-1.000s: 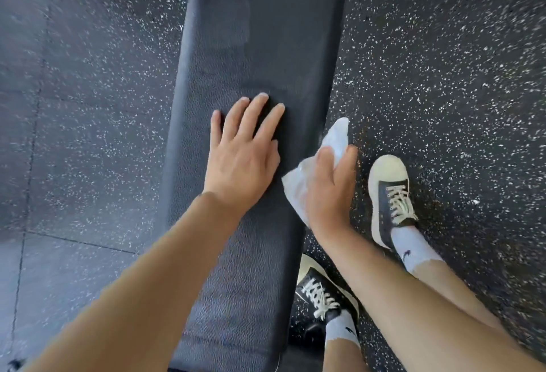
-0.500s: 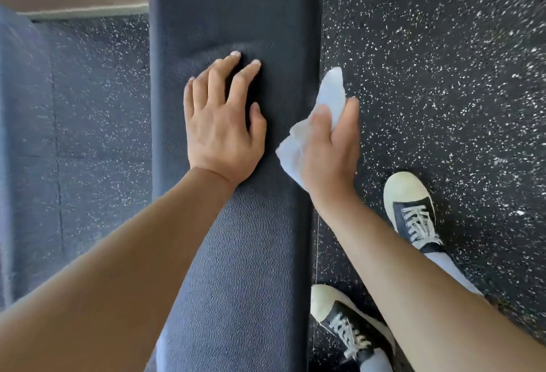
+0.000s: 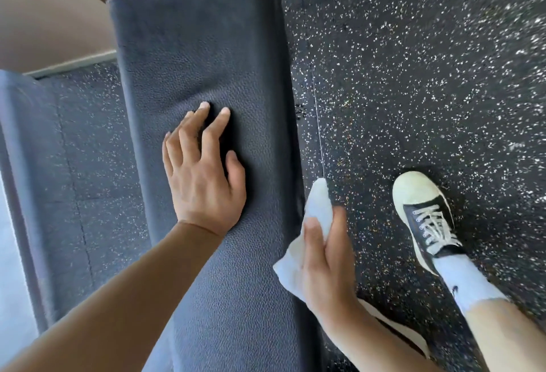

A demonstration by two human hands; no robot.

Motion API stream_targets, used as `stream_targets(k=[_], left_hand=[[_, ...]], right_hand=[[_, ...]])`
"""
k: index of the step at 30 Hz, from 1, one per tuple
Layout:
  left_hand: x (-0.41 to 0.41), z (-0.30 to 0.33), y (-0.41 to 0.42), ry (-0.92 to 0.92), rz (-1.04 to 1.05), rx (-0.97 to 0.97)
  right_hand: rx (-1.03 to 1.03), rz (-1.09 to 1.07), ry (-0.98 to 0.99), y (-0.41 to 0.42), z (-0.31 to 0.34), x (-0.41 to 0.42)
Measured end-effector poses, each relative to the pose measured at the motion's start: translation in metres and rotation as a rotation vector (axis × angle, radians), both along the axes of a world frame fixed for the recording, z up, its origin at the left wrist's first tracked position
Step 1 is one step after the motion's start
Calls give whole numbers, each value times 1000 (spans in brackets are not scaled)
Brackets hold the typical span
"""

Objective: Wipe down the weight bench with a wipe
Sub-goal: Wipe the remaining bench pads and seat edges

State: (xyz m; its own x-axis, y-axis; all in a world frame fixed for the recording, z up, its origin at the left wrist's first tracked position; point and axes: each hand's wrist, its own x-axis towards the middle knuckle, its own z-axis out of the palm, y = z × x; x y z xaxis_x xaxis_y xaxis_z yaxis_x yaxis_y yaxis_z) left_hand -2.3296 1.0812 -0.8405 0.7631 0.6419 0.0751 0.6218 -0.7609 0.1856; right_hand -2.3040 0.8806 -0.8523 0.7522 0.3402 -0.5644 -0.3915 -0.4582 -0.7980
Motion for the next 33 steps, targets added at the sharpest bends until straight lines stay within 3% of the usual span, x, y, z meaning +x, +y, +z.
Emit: stream_targets(k=[12,20,24,33], left_hand=[[3,3,0,64,3,-11],[1,1,1,103,13,-24],[0,0,2,115,20,-26],[-1,-2,1,118,13,-41]], right_hand=[[34,-20,-214,165,-15,171],[95,78,-155,91,-9,106],[75,75,-107,95,-10,107],[82,52,-203,240,-30,257]])
